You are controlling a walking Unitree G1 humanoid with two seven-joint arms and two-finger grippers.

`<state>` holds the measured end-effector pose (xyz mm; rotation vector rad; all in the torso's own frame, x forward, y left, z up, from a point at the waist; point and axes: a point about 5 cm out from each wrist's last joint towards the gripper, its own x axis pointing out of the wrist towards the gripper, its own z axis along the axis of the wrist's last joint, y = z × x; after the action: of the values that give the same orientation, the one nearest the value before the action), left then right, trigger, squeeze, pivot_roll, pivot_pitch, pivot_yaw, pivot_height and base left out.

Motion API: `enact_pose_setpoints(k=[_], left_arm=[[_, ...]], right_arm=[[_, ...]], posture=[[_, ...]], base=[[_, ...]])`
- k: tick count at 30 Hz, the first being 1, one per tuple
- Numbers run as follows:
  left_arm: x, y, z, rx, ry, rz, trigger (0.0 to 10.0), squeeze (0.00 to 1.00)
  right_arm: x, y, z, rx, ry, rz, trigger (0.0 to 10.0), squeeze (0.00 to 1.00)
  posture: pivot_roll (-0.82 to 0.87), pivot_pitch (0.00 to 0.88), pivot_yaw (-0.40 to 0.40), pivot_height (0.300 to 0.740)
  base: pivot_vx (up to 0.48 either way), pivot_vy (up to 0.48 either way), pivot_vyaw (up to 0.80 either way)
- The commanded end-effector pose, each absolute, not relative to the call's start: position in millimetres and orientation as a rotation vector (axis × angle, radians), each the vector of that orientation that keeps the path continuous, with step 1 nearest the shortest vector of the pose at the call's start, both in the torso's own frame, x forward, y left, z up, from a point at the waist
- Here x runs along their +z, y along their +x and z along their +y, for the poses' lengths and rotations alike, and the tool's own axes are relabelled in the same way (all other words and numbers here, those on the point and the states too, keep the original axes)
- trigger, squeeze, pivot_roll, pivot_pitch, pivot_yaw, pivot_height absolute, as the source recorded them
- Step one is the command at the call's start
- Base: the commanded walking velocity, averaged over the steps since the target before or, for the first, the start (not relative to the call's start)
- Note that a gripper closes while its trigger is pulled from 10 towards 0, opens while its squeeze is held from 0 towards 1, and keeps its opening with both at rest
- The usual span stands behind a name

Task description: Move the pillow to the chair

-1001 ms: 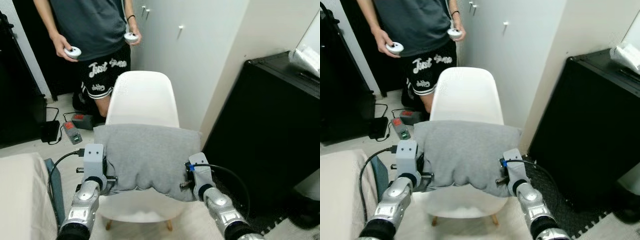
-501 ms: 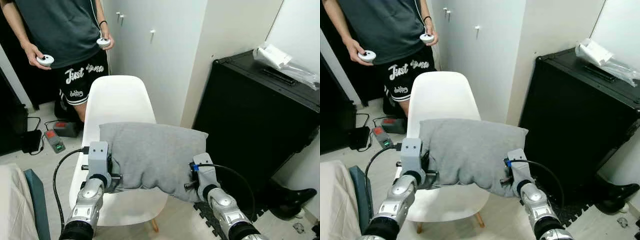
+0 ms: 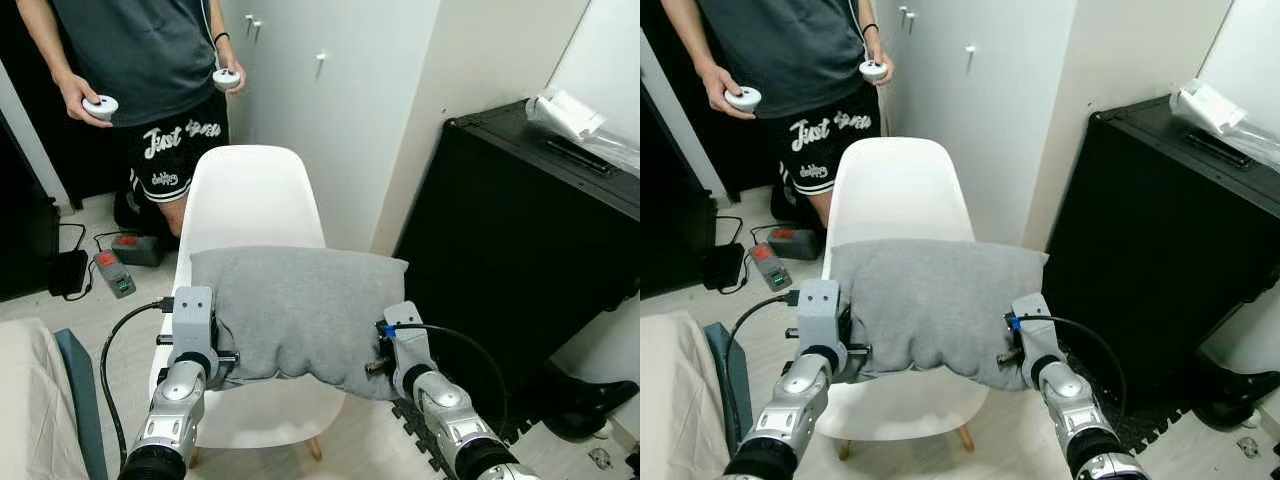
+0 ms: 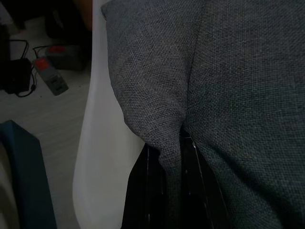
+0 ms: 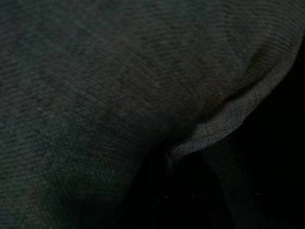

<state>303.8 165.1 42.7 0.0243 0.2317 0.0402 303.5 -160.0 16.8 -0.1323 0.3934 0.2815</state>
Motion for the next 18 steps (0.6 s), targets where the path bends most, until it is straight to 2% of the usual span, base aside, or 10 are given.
enact_pose_setpoints(k=[1,5,18], left_arm=[[46.0,304.0,161.1,0.026,0.038,0.206,10.0,0.0],[47.5,304.3,163.2,0.036,0.04,0.195,10.0,0.0],[50.4,307.8,165.4,0.044,0.043,0.187,10.0,0.0]], right_arm=[[29.3,311.9,-154.1,0.298,-0.113,0.321,10.0,0.0],[33.3,315.4,-152.2,0.309,-0.116,0.306,10.0,0.0],[35.8,318.0,-150.9,0.327,-0.147,0.298,10.0,0.0]], posture=[[-0.04,0.066,-0.058,0.716],[-0.04,0.066,-0.053,0.731],[-0.04,0.062,-0.052,0.731]], base=[[0.0,0.0,0.0],[0.0,0.0,0.0],[0.0,0.0,0.0]])
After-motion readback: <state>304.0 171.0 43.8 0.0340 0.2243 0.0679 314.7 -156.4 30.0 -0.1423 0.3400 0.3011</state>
